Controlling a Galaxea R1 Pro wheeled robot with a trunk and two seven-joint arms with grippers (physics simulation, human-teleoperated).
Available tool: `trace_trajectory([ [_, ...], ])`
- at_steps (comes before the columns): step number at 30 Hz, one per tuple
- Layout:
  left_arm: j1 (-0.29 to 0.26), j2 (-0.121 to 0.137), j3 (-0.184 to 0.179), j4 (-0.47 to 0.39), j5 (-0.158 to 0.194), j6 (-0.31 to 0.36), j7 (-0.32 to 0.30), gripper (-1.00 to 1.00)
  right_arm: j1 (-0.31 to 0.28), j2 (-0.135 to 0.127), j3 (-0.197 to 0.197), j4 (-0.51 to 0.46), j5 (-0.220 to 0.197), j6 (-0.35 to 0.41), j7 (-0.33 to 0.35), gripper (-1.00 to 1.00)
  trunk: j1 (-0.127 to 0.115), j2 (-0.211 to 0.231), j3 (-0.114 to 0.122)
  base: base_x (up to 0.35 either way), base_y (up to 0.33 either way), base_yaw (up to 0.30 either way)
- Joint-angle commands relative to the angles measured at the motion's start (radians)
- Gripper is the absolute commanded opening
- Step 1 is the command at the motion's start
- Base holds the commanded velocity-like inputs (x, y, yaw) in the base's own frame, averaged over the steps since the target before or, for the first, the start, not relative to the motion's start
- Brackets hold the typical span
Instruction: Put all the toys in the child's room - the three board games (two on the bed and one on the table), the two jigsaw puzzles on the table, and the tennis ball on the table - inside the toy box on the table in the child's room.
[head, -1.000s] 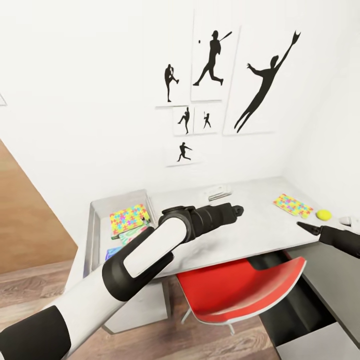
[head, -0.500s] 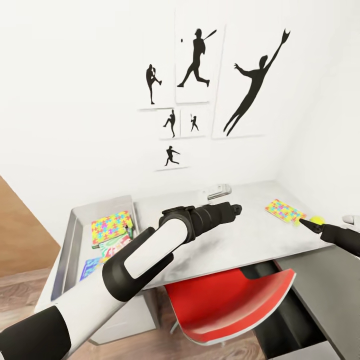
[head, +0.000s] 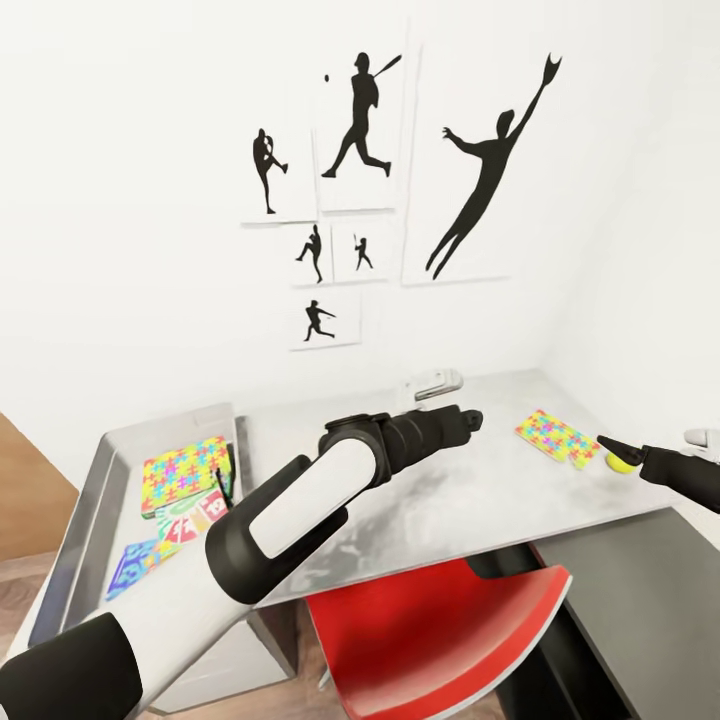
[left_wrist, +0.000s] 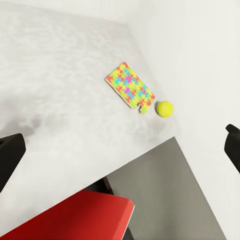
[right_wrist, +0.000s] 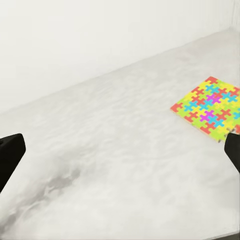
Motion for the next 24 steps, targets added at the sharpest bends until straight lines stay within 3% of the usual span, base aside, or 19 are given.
trace_trajectory([
  [1,-0.001,0.000,0.000,-0.001,0.004,0.004,0.007,1.00,-0.001,0.000,-0.001,0.000,0.000,0.006,0.004,1.00,0.001,-0.002,-0.002,0.026,-0.035,0.000],
  [9,0.000,0.000,0.002,0.001,0.004,0.004,0.007,1.00,-0.001,0.000,0.004,-0.001,0.000,0.009,0.004,1.00,0.001,-0.002,-0.002,0.012,-0.070,0.000],
  [24,0.004,0.001,0.003,0.007,0.004,0.004,0.007,1.00,-0.001,0.000,0.006,-0.001,0.001,0.010,0.004,1.00,0.001,-0.002,-0.002,0.002,-0.199,0.000],
])
